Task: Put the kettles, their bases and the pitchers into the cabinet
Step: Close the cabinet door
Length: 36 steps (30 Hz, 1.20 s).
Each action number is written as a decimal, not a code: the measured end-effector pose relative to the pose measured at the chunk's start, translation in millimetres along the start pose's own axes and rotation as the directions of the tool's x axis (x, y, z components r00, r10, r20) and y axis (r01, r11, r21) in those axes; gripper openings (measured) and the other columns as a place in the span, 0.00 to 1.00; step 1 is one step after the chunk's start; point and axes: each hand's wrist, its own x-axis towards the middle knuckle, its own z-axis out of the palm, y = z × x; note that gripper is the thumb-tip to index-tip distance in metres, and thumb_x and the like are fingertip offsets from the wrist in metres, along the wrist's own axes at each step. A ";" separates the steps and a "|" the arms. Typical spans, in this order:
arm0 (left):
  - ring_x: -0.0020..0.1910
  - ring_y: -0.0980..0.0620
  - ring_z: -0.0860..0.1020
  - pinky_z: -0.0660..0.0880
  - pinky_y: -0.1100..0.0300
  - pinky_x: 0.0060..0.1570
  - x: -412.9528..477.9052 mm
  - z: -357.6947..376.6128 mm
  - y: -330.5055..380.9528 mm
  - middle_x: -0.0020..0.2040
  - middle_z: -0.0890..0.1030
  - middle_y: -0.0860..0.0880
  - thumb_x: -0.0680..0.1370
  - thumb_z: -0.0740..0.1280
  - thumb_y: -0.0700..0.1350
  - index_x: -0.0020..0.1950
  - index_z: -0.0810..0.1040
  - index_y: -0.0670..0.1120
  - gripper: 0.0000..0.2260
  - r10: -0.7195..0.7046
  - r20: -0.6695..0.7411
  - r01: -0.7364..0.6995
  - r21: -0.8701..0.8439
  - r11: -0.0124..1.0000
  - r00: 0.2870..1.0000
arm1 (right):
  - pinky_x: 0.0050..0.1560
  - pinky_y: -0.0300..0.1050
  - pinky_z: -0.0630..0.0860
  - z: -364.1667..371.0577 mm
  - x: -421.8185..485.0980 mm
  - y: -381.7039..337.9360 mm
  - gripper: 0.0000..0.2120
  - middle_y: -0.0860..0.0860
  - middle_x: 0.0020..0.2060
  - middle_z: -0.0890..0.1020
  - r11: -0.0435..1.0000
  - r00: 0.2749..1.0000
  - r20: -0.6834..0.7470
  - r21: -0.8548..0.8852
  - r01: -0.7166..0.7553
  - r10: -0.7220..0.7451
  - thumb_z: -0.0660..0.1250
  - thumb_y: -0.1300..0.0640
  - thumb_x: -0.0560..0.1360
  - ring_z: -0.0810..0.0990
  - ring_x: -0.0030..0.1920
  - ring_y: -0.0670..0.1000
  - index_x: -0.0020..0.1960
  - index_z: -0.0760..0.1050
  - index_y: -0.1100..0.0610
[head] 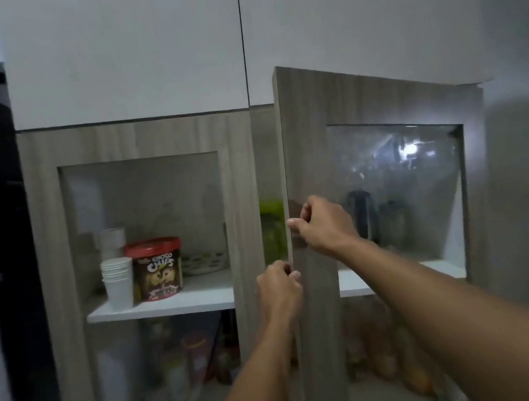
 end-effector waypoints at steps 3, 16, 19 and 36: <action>0.45 0.53 0.77 0.70 0.62 0.43 32.5 5.5 -12.7 0.51 0.82 0.48 0.81 0.63 0.44 0.58 0.81 0.44 0.09 -0.024 -0.037 0.024 -0.009 1.000 0.999 | 0.43 0.49 0.77 29.3 33.2 2.6 0.11 0.51 0.42 0.80 0.999 1.000 0.004 0.046 0.022 -0.022 0.69 0.48 0.77 0.79 0.42 0.52 0.45 0.71 0.53; 0.41 0.53 0.78 0.71 0.65 0.36 189.8 36.0 -51.2 0.44 0.81 0.49 0.74 0.73 0.44 0.44 0.75 0.48 0.07 -0.052 -0.146 0.052 -0.002 0.999 0.988 | 0.33 0.42 0.69 120.8 169.4 16.9 0.15 0.53 0.38 0.82 0.999 0.999 -0.023 -0.023 -0.043 0.043 0.63 0.47 0.80 0.80 0.37 0.53 0.41 0.76 0.56; 0.39 0.54 0.77 0.71 0.63 0.35 216.9 42.8 -60.6 0.42 0.80 0.50 0.72 0.74 0.46 0.42 0.74 0.49 0.09 -0.039 -0.148 0.043 0.024 0.999 0.988 | 0.29 0.40 0.66 136.2 193.6 18.4 0.15 0.51 0.32 0.78 0.996 0.995 -0.053 -0.030 -0.085 0.083 0.65 0.48 0.79 0.76 0.30 0.49 0.38 0.75 0.56; 0.52 0.50 0.74 0.72 0.58 0.50 223.3 54.0 -60.8 0.54 0.73 0.48 0.78 0.67 0.42 0.50 0.74 0.48 0.03 0.107 -0.044 -0.097 0.192 0.977 0.993 | 0.41 0.48 0.78 137.5 196.6 22.8 0.09 0.53 0.37 0.79 1.000 0.995 0.096 -0.011 -0.014 0.015 0.65 0.55 0.80 0.80 0.37 0.52 0.45 0.77 0.59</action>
